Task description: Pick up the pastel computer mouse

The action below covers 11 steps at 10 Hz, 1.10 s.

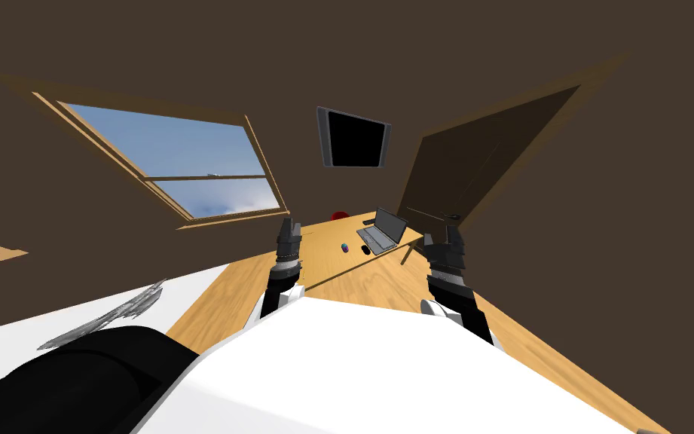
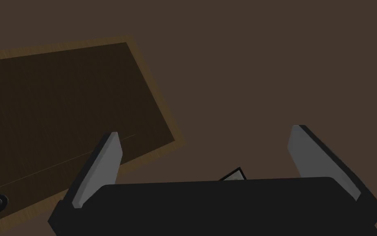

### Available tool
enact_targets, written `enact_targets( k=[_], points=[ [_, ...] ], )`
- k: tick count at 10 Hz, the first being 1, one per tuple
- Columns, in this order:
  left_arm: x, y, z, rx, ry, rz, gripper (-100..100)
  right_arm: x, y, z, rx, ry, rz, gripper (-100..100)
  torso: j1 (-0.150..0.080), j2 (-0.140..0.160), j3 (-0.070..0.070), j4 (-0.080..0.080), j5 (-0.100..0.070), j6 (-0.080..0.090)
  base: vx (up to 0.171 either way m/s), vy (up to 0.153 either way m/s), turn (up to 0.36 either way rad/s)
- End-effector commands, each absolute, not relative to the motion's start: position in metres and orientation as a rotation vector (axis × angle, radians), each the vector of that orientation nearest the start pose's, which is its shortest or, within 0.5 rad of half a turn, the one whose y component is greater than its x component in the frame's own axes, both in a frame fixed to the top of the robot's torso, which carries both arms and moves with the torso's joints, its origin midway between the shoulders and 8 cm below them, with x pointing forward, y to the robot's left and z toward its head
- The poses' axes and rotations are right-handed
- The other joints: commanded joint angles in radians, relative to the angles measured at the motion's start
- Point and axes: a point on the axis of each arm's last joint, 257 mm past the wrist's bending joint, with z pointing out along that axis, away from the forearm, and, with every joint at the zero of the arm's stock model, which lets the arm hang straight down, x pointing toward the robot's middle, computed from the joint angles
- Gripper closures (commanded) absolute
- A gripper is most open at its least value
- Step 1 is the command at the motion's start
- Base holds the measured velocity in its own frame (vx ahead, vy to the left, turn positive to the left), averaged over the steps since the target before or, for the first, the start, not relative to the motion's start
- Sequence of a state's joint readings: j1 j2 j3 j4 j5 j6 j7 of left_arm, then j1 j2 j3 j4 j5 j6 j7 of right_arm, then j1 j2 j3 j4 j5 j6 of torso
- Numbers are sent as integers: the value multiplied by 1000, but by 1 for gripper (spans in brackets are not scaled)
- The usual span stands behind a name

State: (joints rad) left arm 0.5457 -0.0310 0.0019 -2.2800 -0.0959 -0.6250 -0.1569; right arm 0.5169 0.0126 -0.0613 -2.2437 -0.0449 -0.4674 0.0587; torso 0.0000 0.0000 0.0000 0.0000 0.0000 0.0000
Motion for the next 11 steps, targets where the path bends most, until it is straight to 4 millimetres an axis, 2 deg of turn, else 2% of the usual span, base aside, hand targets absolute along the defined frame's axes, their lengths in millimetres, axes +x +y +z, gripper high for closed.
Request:
enact_targets(
  k=[1, 6, 11],
  points=[
    [325, 266, 28, -477, 656, -1100, -100, 349, -312, -3, 732, 641, 1188, 0, 0, 0, 0, 0, 0, 0, -4, -11, 22],
    [357, 255, -9, -467, 810, -1089, -100, 349, -312, -3, 732, 641, 1188, 0, -4, 0, 0, 0, -1, 0, -6, -58, 41],
    [404, 248, -73, -530, 990, -1040, -100, 349, -312, -3, 732, 641, 1188, 0, -7, 1, 0, 0, -2, 0, -16, -102, 58]
  ],
)
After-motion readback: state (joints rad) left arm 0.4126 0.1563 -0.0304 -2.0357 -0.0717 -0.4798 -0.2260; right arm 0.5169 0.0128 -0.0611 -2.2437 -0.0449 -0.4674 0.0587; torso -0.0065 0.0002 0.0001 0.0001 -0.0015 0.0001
